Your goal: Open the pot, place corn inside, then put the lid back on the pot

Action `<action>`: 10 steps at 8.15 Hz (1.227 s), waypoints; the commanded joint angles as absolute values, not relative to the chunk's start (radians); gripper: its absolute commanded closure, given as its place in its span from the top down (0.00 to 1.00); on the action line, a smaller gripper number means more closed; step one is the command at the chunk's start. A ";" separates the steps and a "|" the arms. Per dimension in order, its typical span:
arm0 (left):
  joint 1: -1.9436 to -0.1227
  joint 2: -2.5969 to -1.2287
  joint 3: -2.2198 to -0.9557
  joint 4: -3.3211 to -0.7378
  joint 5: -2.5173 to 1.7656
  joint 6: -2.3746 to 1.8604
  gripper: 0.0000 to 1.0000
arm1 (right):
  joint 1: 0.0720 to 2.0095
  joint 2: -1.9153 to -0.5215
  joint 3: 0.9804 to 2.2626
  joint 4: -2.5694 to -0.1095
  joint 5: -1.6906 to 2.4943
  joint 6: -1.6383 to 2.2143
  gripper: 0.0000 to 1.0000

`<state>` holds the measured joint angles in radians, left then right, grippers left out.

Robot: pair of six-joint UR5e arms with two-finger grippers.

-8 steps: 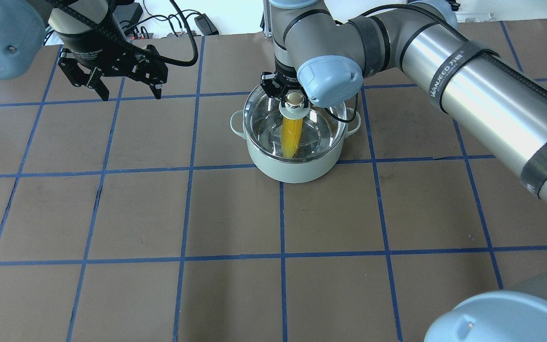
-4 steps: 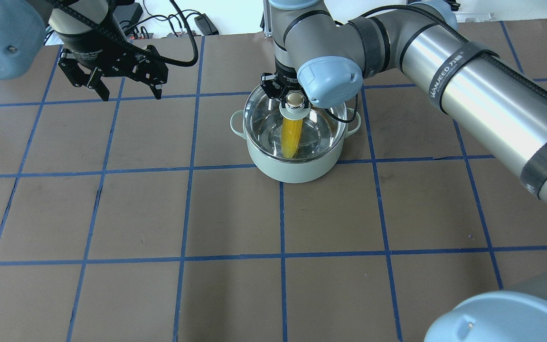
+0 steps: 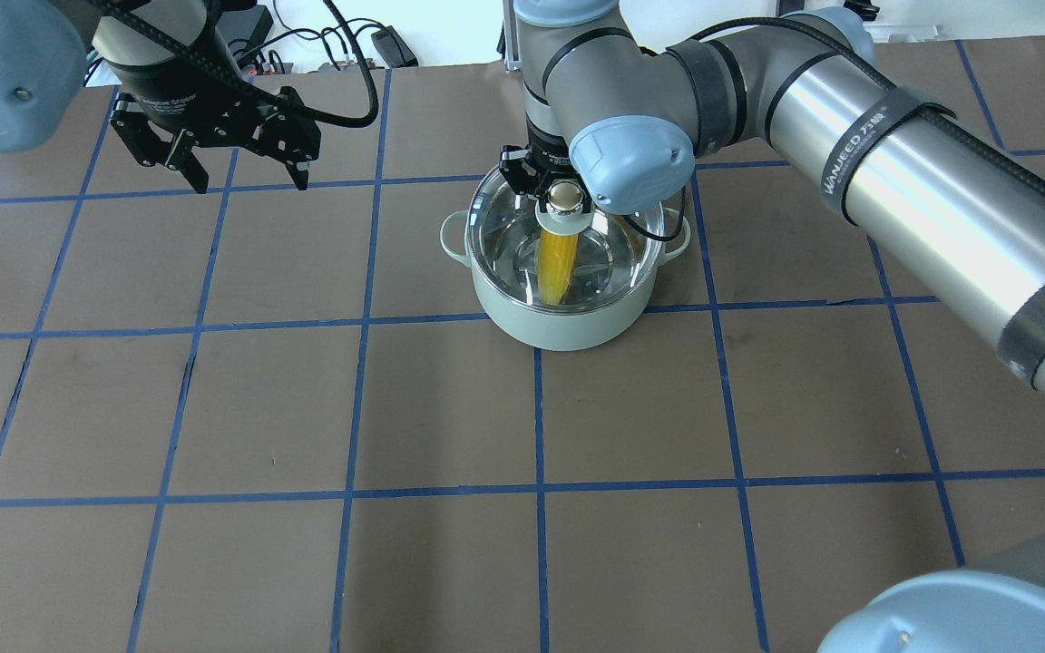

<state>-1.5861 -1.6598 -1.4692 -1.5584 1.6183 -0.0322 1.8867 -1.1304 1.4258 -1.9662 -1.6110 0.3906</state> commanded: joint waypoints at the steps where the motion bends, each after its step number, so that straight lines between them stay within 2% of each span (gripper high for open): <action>1: -1.586 -1.660 -1.470 -1.559 1.618 -0.032 1.00 | 1.887 -1.132 1.427 -1.967 -1.609 0.393 0.19; 3: -1.586 -1.660 -1.470 -1.559 1.618 -0.032 1.00 | 1.887 -1.132 1.427 -1.967 -1.609 0.391 0.19; 4: -1.586 -1.660 -1.470 -1.559 1.618 -0.032 1.00 | 1.887 -1.131 1.428 -1.967 -1.609 0.376 0.30; 5: -1.586 -1.660 -1.470 -1.559 1.618 -0.032 1.00 | 1.887 -1.131 1.430 -1.967 -1.609 0.362 0.81; 6: -1.586 -1.661 -1.470 -1.559 1.618 -0.032 1.00 | 1.887 -1.131 1.430 -1.967 -1.609 0.357 1.00; 10: -1.586 -1.661 -1.470 -1.559 1.617 -0.032 1.00 | 1.881 -1.193 1.430 -1.959 -1.612 0.354 1.00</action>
<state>-1.5861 -1.6606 -1.4695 -1.5585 1.6174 -0.0322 1.8842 -1.1498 1.4284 -1.9647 -1.6099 0.3570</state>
